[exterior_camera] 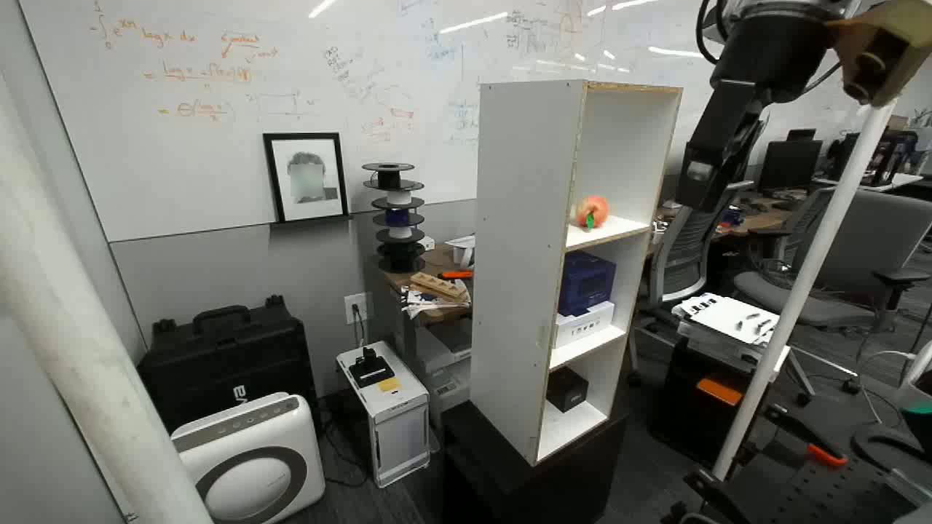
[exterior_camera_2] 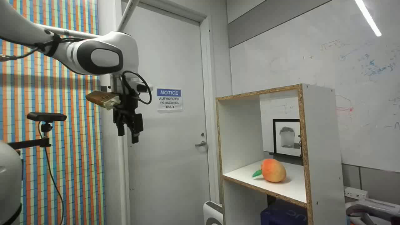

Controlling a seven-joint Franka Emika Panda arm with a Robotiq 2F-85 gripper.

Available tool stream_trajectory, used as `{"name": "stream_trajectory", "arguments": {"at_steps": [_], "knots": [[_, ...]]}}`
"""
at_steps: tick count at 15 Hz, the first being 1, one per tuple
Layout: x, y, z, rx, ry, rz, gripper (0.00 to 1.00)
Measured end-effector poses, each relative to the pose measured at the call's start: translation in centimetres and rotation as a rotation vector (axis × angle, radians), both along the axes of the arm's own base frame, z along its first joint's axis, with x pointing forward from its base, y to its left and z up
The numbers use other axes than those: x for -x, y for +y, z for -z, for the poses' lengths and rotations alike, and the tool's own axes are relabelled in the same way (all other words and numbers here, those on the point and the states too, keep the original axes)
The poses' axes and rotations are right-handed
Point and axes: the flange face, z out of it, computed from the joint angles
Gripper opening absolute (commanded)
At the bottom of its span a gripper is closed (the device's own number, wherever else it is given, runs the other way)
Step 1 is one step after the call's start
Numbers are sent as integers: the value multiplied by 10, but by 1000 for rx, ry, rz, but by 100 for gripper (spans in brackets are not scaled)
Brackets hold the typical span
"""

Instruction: Put the peach plushie on the top shelf

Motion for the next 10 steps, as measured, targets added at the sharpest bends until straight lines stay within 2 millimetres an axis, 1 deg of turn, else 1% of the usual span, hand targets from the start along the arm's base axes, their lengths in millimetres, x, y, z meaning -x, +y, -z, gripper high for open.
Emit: {"name": "stream_trajectory", "arguments": {"at_steps": [4,10], "knots": [[-1,1,-7,-5,-16,0,100],[-1,1,-7,-5,-16,0,100]]}}
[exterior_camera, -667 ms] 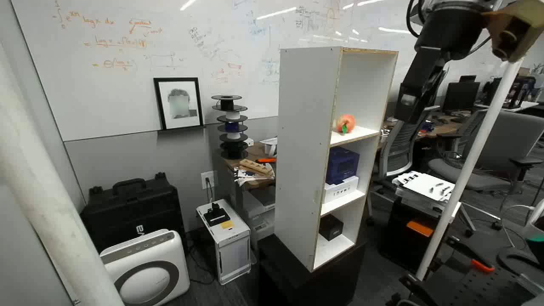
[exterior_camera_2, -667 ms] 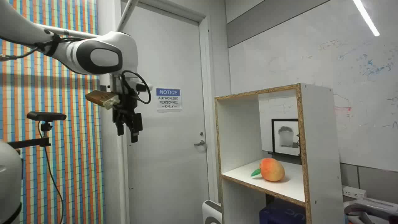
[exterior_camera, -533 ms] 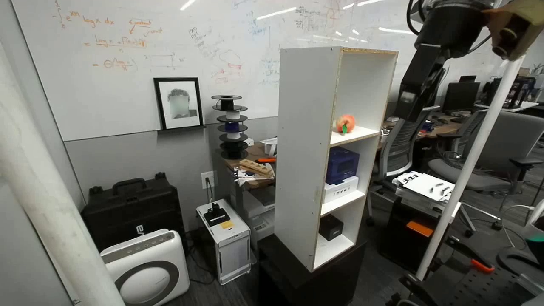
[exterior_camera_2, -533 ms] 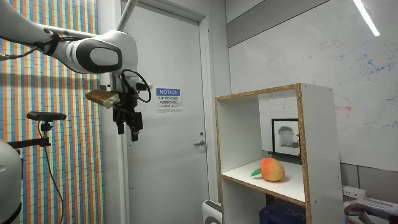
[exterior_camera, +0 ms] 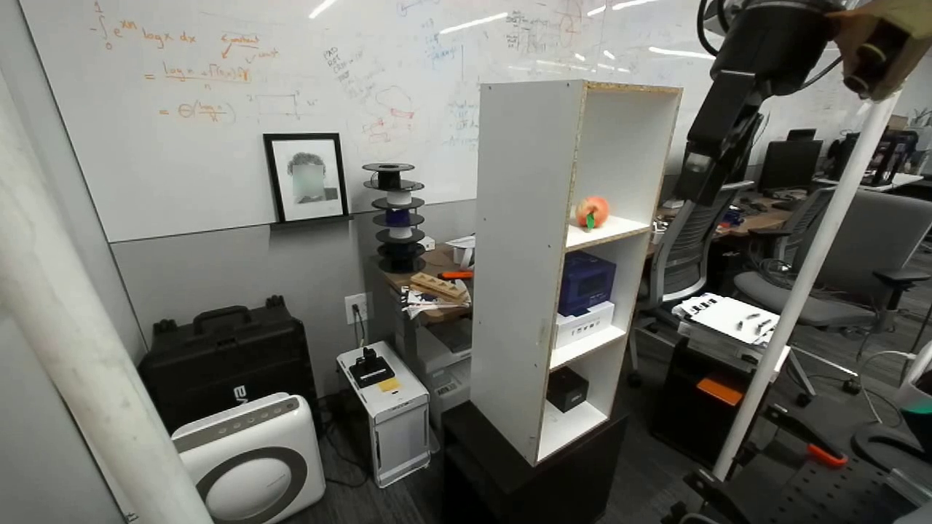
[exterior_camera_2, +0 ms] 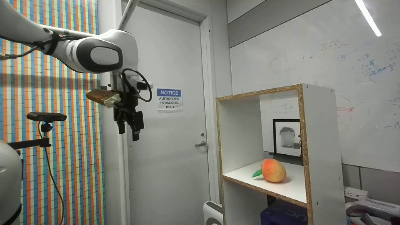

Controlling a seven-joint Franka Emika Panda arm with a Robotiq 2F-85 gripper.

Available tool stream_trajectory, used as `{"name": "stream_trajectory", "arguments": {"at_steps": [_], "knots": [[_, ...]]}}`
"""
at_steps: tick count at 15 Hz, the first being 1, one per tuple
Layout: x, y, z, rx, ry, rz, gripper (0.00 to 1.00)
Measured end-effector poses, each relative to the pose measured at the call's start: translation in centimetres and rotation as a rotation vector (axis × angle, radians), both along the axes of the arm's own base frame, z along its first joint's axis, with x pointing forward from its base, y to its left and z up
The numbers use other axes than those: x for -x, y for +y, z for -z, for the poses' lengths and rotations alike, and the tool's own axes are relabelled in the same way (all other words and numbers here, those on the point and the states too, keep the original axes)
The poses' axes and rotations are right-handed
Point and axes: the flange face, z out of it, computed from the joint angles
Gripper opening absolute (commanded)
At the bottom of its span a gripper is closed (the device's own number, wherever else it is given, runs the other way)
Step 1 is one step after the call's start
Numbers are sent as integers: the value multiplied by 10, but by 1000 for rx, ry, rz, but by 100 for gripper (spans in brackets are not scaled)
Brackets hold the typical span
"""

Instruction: Put the peach plushie on the top shelf

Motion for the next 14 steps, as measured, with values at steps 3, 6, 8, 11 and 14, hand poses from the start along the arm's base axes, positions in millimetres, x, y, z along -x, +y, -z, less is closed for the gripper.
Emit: {"name": "stream_trajectory", "arguments": {"at_steps": [3,6,8,11,14], "knots": [[0,0,0,0,0,0,100],[-1,-4,6,19,-2,7,100],[-10,-24,14,76,-43,46,100],[-29,-81,23,144,-90,173,100],[-48,-150,26,140,-159,318,100]]}}
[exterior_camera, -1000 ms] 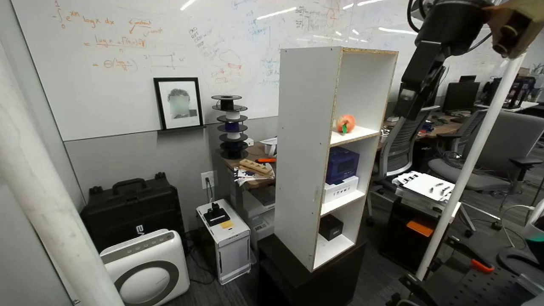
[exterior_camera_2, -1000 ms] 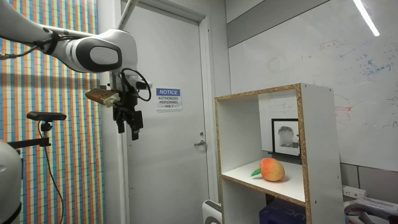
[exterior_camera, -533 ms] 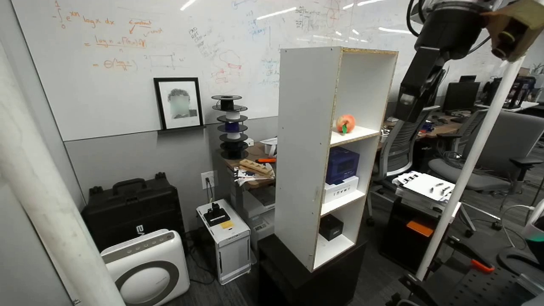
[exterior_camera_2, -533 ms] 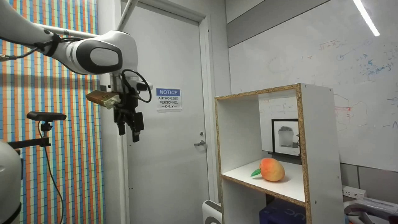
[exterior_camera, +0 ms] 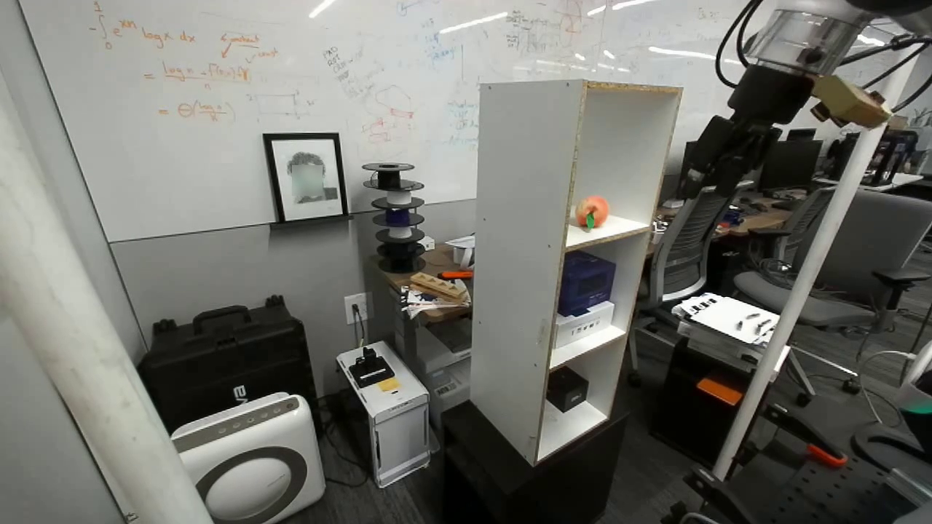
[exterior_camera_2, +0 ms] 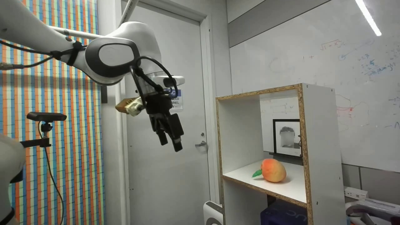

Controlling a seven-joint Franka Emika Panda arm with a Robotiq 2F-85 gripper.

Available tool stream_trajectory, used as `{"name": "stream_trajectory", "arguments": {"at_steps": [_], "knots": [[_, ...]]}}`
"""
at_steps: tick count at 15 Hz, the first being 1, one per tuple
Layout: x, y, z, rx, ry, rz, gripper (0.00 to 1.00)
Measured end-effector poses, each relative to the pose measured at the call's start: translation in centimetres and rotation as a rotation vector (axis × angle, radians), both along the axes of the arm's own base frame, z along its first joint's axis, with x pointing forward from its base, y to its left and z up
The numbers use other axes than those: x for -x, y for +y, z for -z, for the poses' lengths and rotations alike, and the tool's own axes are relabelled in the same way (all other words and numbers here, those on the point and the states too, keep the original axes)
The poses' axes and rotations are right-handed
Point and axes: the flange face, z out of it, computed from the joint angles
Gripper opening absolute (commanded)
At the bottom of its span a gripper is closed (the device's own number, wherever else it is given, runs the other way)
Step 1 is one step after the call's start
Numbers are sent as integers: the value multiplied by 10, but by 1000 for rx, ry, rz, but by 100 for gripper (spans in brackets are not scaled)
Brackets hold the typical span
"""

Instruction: Put the peach plushie on the top shelf

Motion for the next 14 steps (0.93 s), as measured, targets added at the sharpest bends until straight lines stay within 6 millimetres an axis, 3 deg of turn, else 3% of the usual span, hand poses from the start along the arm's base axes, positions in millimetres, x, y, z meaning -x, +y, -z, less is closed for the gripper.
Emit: {"name": "stream_trajectory", "arguments": {"at_steps": [3,6,8,14], "knots": [[-17,-60,11,-32,-103,111,100],[-37,-94,30,-29,-202,178,100],[-53,-102,45,-10,-249,202,100],[-114,-100,85,54,-316,199,100]]}}
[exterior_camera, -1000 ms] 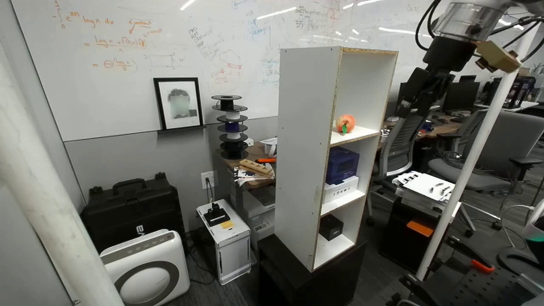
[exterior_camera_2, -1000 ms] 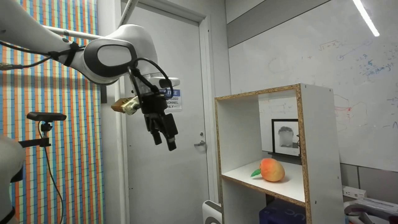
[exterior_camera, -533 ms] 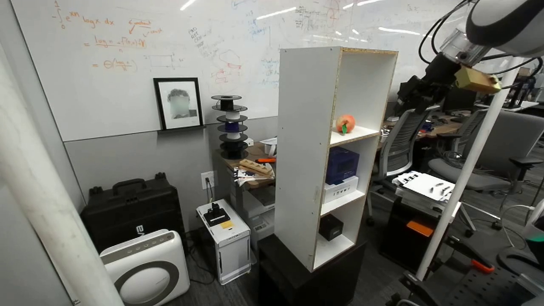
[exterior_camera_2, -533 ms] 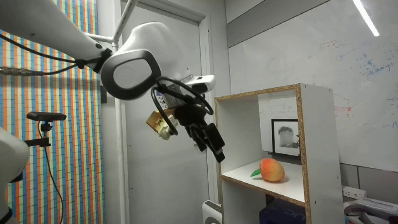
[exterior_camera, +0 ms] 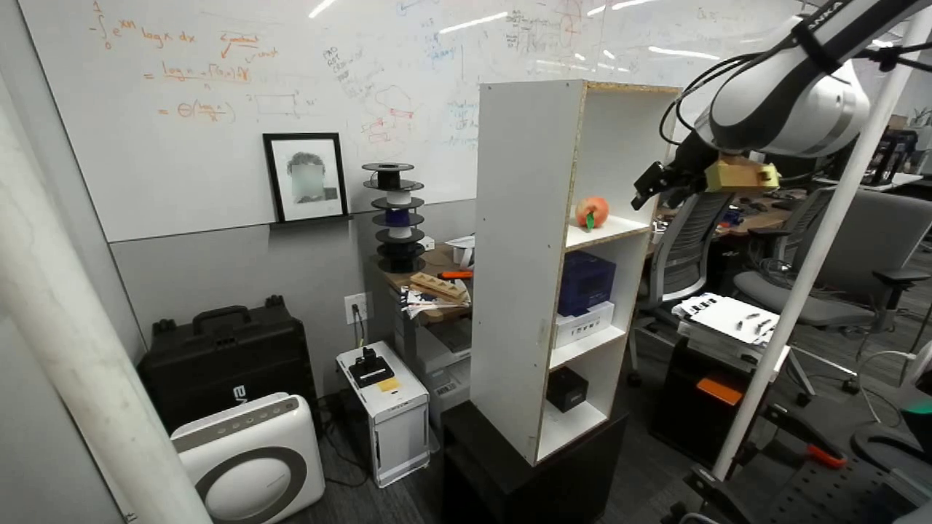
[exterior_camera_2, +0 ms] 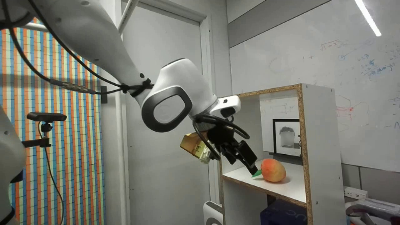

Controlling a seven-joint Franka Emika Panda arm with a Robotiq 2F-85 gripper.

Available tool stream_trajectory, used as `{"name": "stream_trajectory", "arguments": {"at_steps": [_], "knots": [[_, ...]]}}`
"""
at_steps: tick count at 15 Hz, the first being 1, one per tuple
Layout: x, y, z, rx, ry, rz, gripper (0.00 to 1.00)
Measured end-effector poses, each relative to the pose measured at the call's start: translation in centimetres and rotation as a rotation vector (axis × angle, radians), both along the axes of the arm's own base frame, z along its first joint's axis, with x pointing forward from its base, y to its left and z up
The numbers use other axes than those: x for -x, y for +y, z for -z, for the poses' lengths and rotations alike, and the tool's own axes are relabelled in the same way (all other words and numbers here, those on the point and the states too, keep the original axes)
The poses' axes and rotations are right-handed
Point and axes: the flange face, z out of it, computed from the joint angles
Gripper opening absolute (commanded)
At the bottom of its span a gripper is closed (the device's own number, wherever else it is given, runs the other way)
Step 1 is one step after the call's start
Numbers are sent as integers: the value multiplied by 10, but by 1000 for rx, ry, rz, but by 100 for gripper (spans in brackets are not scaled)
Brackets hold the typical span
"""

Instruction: Put the peach plushie on the top shelf

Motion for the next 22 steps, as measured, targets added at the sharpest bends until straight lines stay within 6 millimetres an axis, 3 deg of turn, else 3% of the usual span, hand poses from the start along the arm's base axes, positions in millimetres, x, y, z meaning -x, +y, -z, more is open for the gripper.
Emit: {"name": "stream_trajectory", "arguments": {"at_steps": [7,17,18,19,21,22], "knots": [[-69,13,12,6,-81,32,100],[-124,16,35,8,-116,63,100],[-128,16,39,9,-118,64,75],[-132,17,43,9,-117,63,73],[-136,18,51,9,-112,61,57],[-137,19,51,9,-118,59,57]]}}
